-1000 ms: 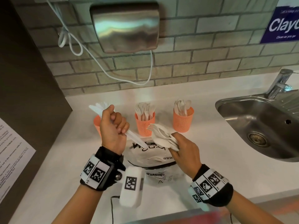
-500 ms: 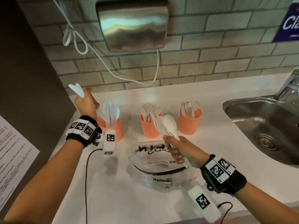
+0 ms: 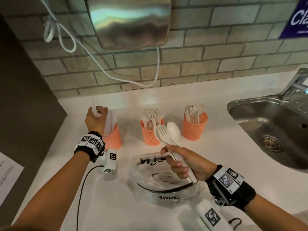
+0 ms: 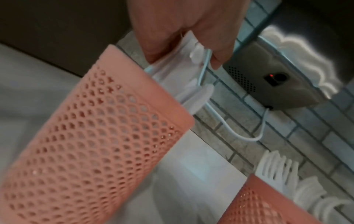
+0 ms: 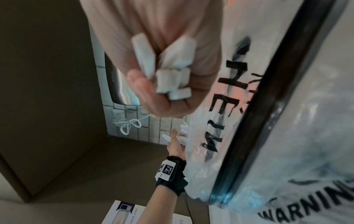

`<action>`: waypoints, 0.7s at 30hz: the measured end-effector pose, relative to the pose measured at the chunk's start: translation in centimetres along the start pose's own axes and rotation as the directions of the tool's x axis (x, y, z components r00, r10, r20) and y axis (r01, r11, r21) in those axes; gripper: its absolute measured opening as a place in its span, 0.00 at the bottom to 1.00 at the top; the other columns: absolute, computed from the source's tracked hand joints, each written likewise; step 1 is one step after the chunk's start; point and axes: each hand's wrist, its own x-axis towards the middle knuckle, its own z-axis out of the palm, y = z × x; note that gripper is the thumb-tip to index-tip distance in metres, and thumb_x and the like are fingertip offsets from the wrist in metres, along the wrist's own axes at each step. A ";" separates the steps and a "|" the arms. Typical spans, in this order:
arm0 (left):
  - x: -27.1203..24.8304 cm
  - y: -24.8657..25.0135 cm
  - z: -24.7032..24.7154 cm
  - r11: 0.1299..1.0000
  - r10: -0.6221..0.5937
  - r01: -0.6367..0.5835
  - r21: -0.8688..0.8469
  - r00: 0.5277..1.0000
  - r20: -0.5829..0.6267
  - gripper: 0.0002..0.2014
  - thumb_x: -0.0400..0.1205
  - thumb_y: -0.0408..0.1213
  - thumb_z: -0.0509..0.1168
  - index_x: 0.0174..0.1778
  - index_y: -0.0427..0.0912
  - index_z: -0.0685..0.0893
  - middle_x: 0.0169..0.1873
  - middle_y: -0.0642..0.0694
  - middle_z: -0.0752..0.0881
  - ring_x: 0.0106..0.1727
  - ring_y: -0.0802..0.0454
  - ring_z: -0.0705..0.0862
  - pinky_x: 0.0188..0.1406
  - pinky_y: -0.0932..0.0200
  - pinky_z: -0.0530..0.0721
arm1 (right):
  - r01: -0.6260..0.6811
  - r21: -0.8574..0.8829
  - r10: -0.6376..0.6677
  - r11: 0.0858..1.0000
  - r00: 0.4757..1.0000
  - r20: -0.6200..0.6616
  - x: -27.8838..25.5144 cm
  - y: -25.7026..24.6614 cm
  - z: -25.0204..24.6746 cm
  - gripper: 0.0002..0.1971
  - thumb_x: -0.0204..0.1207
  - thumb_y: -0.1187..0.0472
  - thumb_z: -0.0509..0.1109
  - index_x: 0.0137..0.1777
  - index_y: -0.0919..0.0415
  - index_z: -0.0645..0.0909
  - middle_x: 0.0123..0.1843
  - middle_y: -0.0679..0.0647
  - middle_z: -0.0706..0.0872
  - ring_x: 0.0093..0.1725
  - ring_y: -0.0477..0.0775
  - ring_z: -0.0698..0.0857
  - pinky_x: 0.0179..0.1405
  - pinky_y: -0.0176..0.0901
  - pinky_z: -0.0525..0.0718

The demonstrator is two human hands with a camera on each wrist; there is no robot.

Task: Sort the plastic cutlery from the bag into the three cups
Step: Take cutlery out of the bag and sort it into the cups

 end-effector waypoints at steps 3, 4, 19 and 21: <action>-0.3 -0.1 -0.3 0.985 0.132 -0.130 0.110 0.991 -0.012 0.20 0.78 0.41 0.68 0.63 0.37 0.78 0.56 0.39 0.81 0.64 0.41 0.76 0.68 0.51 0.72 | -0.010 0.043 0.008 0.999 0.999 0.040 0.3 0.1 -0.1 0.12 0.74 0.48 0.59 0.47 0.55 0.77 0.17 0.45 0.65 0.11 0.39 0.61 0.09 0.28 0.59; -0.3 0.1 -0.5 0.973 0.163 -0.160 0.166 0.987 -0.007 0.22 0.80 0.42 0.66 0.67 0.36 0.76 0.62 0.36 0.78 0.68 0.39 0.72 0.70 0.51 0.68 | -0.009 0.052 0.007 0.999 0.999 0.043 0.4 0.1 -0.1 0.12 0.74 0.48 0.59 0.47 0.55 0.77 0.17 0.45 0.65 0.11 0.39 0.61 0.08 0.28 0.59; -0.1 -2.1 -2.0 0.702 0.167 -0.306 0.643 0.948 0.270 0.23 0.85 0.36 0.54 0.77 0.40 0.66 0.76 0.33 0.62 0.76 0.32 0.59 0.72 0.36 0.64 | 0.040 -0.006 -0.041 0.999 0.998 -0.051 0.0 0.2 0.7 0.12 0.79 0.50 0.56 0.49 0.57 0.75 0.18 0.46 0.64 0.12 0.40 0.60 0.09 0.27 0.61; 0.0 -2.1 -2.0 0.744 0.229 -0.356 0.566 0.931 0.284 0.22 0.84 0.31 0.55 0.75 0.33 0.69 0.74 0.31 0.66 0.73 0.31 0.65 0.71 0.39 0.69 | 0.044 -0.016 -0.045 0.999 0.997 -0.065 -0.2 0.3 0.6 0.12 0.80 0.51 0.55 0.50 0.57 0.75 0.18 0.46 0.65 0.12 0.40 0.61 0.09 0.28 0.61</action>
